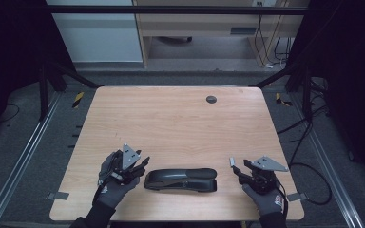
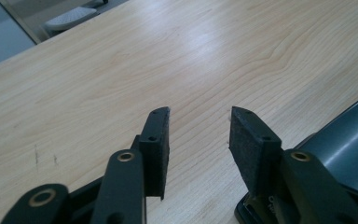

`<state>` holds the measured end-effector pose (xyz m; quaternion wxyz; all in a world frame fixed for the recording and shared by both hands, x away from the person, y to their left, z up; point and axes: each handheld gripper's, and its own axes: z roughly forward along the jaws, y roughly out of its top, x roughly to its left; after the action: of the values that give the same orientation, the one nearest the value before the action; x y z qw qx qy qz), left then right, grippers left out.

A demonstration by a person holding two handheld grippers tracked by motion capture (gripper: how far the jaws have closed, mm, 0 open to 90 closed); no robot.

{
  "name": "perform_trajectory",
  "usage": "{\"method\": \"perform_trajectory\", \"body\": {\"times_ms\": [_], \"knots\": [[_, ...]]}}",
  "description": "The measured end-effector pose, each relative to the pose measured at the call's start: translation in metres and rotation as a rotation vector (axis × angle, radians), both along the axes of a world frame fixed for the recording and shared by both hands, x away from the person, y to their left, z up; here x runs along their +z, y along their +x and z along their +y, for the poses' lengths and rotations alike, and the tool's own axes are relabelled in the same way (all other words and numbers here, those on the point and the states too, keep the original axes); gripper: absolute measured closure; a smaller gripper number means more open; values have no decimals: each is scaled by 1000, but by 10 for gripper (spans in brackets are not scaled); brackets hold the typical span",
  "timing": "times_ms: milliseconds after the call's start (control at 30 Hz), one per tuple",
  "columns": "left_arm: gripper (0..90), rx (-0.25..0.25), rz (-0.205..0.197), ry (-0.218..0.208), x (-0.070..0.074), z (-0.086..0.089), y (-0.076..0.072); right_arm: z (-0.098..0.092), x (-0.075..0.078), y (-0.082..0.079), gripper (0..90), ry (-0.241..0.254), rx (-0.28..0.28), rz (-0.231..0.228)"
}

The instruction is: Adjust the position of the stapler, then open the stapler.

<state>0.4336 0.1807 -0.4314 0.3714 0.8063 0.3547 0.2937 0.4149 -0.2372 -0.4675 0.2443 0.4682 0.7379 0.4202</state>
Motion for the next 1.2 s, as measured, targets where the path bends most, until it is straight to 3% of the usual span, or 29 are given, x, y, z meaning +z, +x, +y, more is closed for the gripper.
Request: {"method": "perform_trajectory", "body": {"times_ms": [133, 600, 1200], "knots": [[505, -33, -3, 9, 5, -2, -3, 1, -2, 0, 481, -6, 4, -7], [393, -108, -32, 36, 24, -15, -16, 3, -7, 2, 461, -31, 6, 8], [364, -251, -17, 64, 40, -31, -35, 3, -7, 2, 459, -32, 12, 10]]}}
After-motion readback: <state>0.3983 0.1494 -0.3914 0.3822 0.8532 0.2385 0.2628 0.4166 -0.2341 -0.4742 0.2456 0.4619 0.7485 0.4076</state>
